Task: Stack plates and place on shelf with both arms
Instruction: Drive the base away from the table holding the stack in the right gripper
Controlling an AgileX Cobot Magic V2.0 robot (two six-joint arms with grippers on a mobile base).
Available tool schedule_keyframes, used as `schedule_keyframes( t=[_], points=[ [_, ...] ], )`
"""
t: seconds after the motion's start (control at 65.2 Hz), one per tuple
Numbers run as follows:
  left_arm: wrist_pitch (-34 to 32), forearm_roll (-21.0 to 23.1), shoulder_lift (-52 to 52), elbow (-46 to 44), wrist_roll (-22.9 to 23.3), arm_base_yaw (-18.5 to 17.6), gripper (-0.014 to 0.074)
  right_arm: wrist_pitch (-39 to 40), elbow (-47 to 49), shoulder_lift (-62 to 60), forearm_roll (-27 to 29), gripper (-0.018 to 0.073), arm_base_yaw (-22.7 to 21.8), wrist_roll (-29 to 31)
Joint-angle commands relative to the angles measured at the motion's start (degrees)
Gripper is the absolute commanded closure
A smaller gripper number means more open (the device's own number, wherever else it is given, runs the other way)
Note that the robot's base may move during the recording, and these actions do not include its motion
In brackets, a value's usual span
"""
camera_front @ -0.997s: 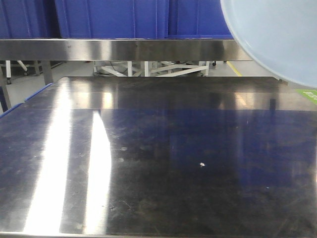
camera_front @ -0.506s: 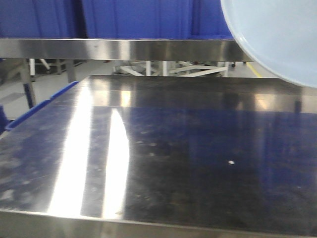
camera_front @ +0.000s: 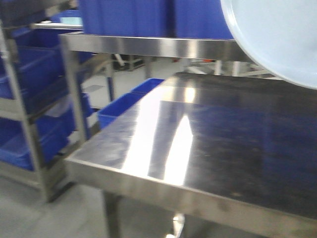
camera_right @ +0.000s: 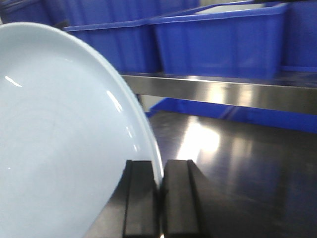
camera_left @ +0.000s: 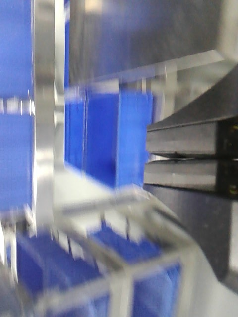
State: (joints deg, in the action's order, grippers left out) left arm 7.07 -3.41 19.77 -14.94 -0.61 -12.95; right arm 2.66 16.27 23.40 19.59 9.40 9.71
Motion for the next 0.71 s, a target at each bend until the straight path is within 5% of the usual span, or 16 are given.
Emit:
schedule_keyframes(
  t=[0.0,0.69],
  points=[
    [-5.35,0.03,0.38,-1.73,0.61,0.11,0.0514,5.62,1.76,0.09,0.09,0.0503,-0.23,0.30],
    [-5.35,0.03,0.38,-1.73,0.61,0.11,0.0514,5.62,1.76,0.09,0.09,0.0503,-0.23,0.30]
  ],
)
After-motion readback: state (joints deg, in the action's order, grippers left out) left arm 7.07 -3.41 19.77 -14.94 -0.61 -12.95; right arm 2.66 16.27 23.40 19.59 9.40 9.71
